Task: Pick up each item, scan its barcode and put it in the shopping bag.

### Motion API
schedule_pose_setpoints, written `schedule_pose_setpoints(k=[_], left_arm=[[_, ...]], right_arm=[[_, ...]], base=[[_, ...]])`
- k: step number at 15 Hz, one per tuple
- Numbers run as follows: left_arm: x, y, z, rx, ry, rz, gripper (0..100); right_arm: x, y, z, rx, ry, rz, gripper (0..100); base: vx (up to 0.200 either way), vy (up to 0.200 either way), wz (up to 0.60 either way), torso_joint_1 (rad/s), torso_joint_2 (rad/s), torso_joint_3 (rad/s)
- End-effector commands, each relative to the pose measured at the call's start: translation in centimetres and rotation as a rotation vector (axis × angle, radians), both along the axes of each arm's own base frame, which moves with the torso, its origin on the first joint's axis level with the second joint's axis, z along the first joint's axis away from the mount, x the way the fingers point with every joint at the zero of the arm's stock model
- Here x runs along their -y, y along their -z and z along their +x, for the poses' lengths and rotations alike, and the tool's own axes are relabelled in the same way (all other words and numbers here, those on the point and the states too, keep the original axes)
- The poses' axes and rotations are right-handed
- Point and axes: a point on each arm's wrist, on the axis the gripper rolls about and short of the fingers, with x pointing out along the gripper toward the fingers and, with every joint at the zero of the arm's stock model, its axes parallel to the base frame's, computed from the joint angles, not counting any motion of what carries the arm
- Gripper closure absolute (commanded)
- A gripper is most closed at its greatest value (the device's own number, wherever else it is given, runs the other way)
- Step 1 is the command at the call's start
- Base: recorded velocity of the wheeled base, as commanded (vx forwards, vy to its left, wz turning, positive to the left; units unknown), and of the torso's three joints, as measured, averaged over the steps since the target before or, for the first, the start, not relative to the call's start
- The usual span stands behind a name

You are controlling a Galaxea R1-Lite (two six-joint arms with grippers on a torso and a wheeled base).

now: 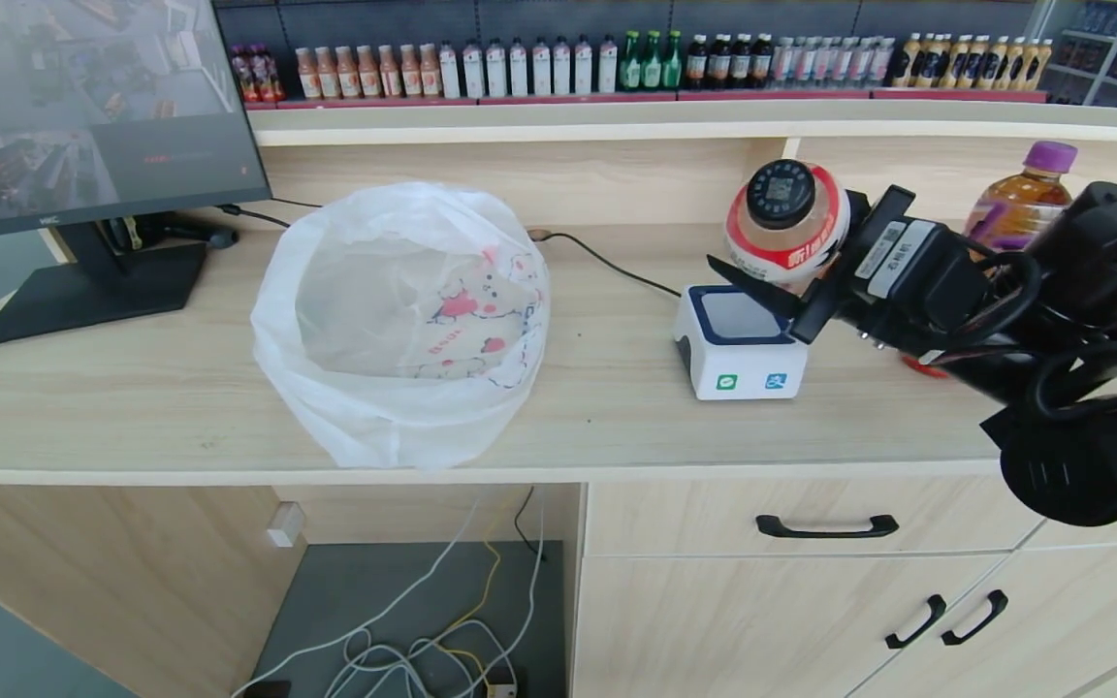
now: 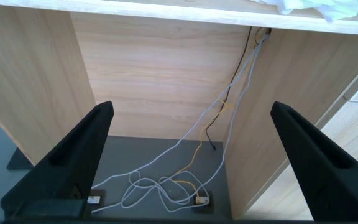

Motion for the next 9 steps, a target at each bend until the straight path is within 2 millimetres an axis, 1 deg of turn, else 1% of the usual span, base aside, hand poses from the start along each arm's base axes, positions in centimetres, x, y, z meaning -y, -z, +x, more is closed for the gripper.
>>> schedule_pose_setpoints(k=[1,2,4,5,7,8,9], left_arm=[[0.0,0.0,0.0,0.001,-0.001,0.000,0],[0.0,0.0,0.0,0.000,0.001,0.000,0],[0.0,0.0,0.0,0.000,0.001,0.000,0],[0.0,0.0,0.0,0.000,-0.001,0.000,0],[0.0,0.0,0.0,0.000,0.001,0.000,0],[0.0,0.0,0.0,0.000,-0.001,0.000,0],[0.0,0.0,0.0,0.000,-0.001,0.000,0]], right_arm=[[0.4,1.1,1.3,-0.004,-0.006,-0.018,100],[1.0,2.2,2.2,0.022,-0.003,-0.003,100],[0.7,3.0,2.9,0.049,-0.028,0.045,100],[0.7,3.2,3.0,0.052,-0.032,0.036,100],[0.7,4.5,3.7,0.049,-0.079,-0.019,100],[0.9,4.6,3.9,0.048,-0.077,-0.021,100],[1.3,4.3,4.3,0.064,-0.065,-0.018,100]], base=[[0.000,0.000,0.00,0.000,0.00,0.000],[0.000,0.000,0.00,0.000,0.00,0.000],[0.000,0.000,0.00,0.000,0.00,0.000],[0.000,0.000,0.00,0.000,0.00,0.000],[0.000,0.000,0.00,0.000,0.00,0.000],[0.000,0.000,0.00,0.000,0.00,0.000],[0.000,0.000,0.00,0.000,0.00,0.000]])
